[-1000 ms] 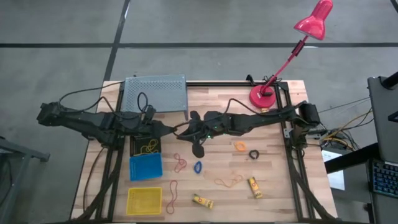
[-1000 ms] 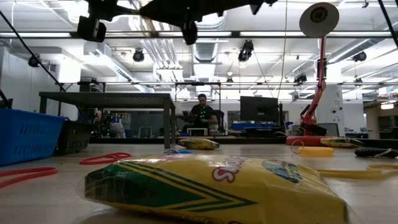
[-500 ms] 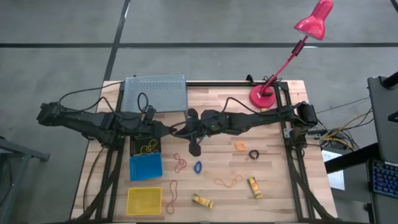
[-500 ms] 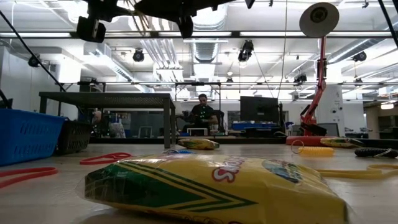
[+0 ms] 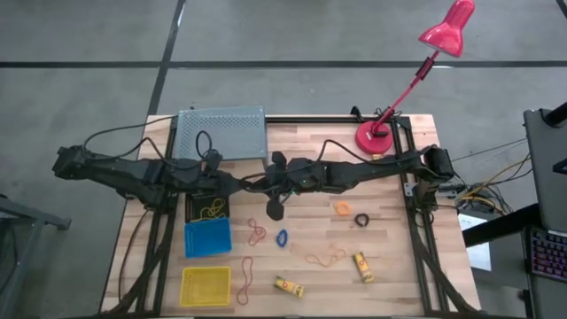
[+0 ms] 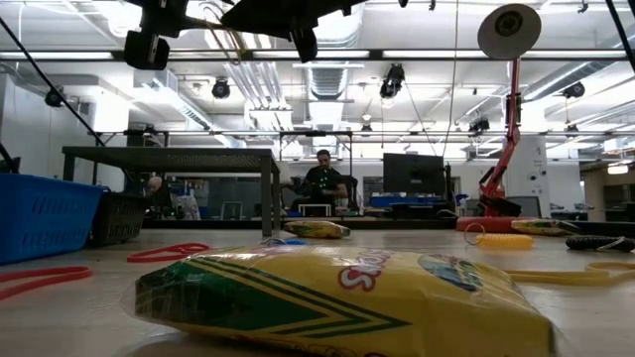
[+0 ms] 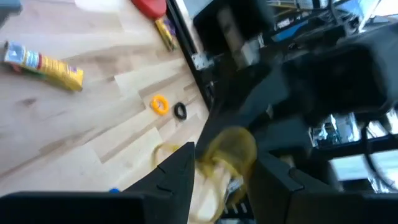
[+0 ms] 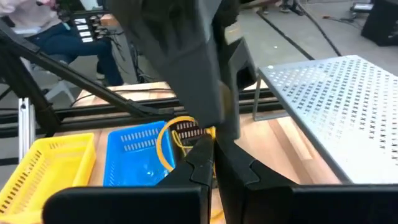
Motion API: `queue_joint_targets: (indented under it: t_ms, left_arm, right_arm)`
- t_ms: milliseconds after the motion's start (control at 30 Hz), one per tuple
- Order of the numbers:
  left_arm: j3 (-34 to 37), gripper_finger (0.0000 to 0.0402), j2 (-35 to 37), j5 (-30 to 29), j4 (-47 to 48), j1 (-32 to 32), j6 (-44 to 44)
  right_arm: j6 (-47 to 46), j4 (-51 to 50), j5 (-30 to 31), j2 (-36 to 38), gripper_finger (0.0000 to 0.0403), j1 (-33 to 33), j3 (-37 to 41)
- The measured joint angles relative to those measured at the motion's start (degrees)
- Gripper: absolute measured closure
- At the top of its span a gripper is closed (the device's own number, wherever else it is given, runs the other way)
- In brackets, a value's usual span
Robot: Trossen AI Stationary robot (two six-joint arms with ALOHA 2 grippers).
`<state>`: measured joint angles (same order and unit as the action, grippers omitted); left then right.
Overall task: Pick & Place Office Desk Supplies
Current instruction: Put the yellow rubber band in the black bin
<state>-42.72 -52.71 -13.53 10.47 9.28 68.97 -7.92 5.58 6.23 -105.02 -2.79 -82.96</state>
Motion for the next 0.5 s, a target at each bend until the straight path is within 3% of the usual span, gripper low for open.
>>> queue_joint_targets:
  t_ms: [200, 500]
  left_arm:
    - [0.00, 0.0268, 0.00, 0.65, 0.27, 0.04, -4.15]
    - [0.00, 0.0268, 0.00, -1.01, 0.19, 0.00, -4.46]
  right_arm:
    - [-0.05, -1.22, 1.93, 0.75, 0.0394, 0.19, 0.00]
    - [-0.09, -3.72, -0.86, 0.77, 0.0394, 0.09, 0.01]
